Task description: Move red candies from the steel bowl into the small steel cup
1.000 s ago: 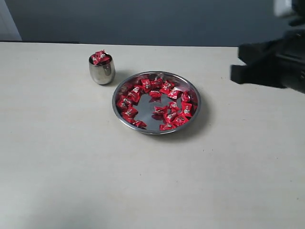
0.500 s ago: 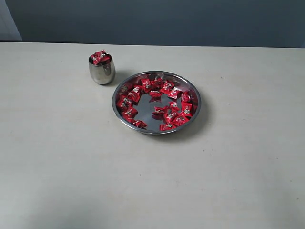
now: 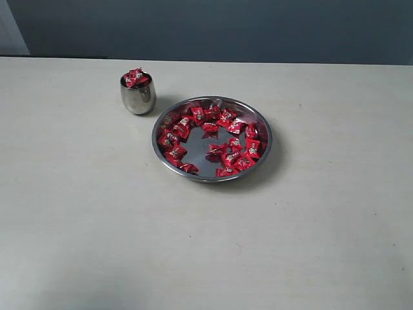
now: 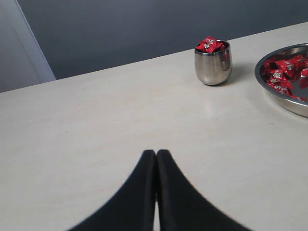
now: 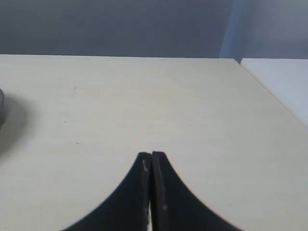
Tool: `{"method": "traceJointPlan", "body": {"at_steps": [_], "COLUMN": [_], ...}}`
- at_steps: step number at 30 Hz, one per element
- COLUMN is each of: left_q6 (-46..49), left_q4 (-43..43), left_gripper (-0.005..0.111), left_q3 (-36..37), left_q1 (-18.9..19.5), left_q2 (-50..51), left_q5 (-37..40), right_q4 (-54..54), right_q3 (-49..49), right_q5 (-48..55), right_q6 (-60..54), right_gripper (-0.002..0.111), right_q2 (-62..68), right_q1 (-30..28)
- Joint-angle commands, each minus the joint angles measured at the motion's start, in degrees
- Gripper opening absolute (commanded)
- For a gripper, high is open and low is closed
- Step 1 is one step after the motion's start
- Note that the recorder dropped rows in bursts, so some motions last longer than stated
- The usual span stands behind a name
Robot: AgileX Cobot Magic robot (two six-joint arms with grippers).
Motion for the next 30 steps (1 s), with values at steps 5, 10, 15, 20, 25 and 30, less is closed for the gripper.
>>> {"method": "traceJointPlan", "body": {"at_steps": [5, 10, 15, 20, 25, 30], "left_q6": [-0.31, -0.31, -0.31, -0.31, -0.31, -0.31], "left_q4": [0.14, 0.14, 0.14, 0.14, 0.14, 0.14], "left_gripper": [0.000, 0.000, 0.000, 0.000, 0.000, 0.000], "left_q3": [-0.06, -0.06, -0.06, -0.06, -0.06, -0.06], "left_q1": [-0.02, -0.02, -0.02, -0.02, -0.02, -0.02], "left_q2": [-0.25, -0.25, -0.25, -0.25, -0.25, -0.25], "left_q5": [-0.39, -0.39, -0.39, -0.39, -0.39, -0.39], "right_q4": [2.18, 2.30, 2.30, 2.30, 2.30, 2.30], "right_q3": [0.18, 0.18, 0.18, 0.18, 0.18, 0.18], "right_q5": [-0.62, -0.62, -0.62, -1.21, -1.21, -1.21], "right_q6": [-1.23, -1.23, -1.23, -1.23, -1.23, -1.23], "right_gripper": [-0.001, -0.001, -0.001, -0.001, -0.001, -0.001], "right_q2": [-0.31, -0.31, -0.31, -0.31, -0.31, -0.31], "right_q1": [-1.01, -1.01, -1.01, -1.01, -1.01, -1.01]}}
